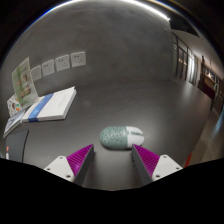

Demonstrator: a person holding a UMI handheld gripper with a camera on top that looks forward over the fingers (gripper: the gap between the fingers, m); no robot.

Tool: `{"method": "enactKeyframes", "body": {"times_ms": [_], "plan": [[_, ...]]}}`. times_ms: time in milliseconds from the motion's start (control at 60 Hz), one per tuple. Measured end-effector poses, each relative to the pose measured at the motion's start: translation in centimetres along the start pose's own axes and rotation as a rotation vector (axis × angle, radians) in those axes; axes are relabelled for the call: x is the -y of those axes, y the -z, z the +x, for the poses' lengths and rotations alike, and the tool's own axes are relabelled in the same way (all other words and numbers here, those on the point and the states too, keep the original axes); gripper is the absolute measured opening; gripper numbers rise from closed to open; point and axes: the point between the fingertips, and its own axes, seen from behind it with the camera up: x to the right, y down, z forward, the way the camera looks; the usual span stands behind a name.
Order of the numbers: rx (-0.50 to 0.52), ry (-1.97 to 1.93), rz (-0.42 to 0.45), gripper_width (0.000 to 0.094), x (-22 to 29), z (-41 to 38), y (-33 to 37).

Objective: Arrange mouse

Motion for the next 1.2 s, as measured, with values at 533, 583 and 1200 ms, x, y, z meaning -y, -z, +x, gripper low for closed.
{"method": "enactKeyframes", "body": {"times_ms": [533, 583, 1200], "plan": [[0.157, 0.127, -0.024, 0.0526, 6.3, -2.5, -8.6], [0.164, 0.109, -0.033, 0.0492, 6.4, -2.4, -8.5], [0.404, 0.242, 0.233, 0.043, 8.1, -36.7, 16.4]]}}
